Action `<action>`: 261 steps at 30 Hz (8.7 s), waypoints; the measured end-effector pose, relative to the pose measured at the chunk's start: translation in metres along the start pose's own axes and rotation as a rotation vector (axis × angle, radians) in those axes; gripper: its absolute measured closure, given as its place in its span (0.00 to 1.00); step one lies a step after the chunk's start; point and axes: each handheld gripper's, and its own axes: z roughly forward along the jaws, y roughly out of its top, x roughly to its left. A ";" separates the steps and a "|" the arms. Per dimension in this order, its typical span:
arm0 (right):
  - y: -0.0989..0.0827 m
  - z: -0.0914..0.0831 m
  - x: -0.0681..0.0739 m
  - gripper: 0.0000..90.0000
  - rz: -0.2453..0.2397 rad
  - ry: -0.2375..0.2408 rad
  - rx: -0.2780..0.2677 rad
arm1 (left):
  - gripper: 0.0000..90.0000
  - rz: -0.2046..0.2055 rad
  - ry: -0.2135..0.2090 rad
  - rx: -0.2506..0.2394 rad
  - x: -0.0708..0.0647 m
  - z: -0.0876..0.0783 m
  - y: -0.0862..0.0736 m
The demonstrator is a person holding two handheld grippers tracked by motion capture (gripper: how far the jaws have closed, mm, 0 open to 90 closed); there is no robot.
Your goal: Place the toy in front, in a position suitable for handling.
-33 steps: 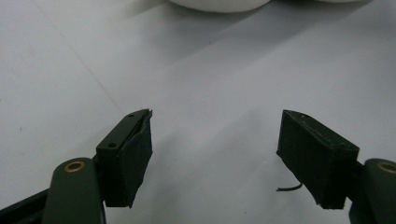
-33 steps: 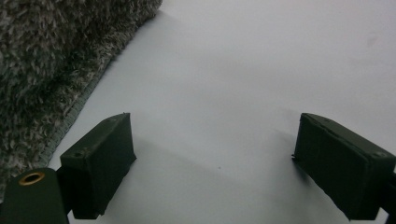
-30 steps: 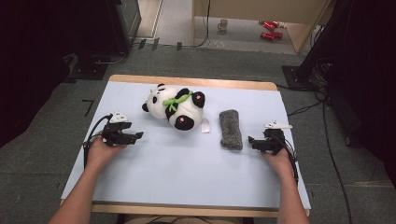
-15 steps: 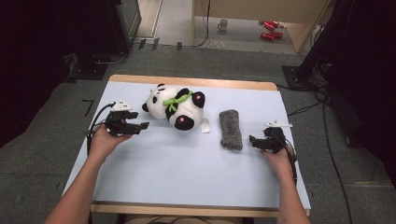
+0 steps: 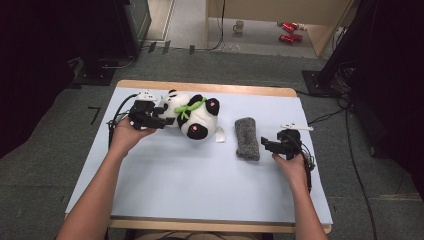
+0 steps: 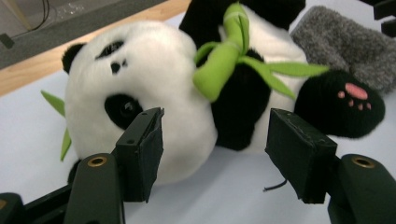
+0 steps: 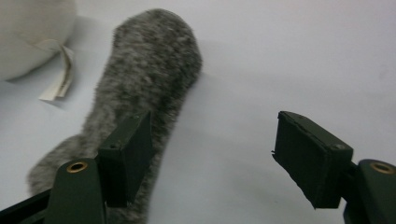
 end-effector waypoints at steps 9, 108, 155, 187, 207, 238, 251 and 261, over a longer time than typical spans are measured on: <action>0.010 0.000 0.030 0.37 -0.032 0.040 -0.027 | 0.41 0.019 -0.029 -0.023 0.002 0.009 0.025; -0.001 0.054 0.039 0.50 -0.016 0.067 0.089 | 0.51 -0.124 -0.130 -0.059 -0.117 0.007 -0.020; 0.049 -0.033 0.058 0.82 0.009 0.203 0.027 | 0.36 0.008 -0.130 -0.038 -0.009 -0.026 -0.069; 0.052 -0.048 0.179 0.81 -0.238 0.445 0.071 | 0.16 0.023 -0.316 0.039 -0.013 -0.010 -0.086; 0.063 -0.039 0.165 0.81 -0.199 0.394 0.026 | 0.45 0.018 -0.225 0.011 -0.059 0.005 -0.083; 0.093 0.041 0.183 0.82 -0.255 0.400 0.160 | 0.49 -0.036 -0.203 -0.051 -0.067 0.005 -0.096; 0.096 0.027 0.159 0.82 -0.307 0.279 0.138 | 0.49 -0.045 -0.219 -0.051 -0.065 0.006 -0.092; 0.108 0.008 0.152 0.83 -0.161 0.401 0.049 | 0.49 -0.028 -0.182 -0.037 -0.072 0.005 -0.092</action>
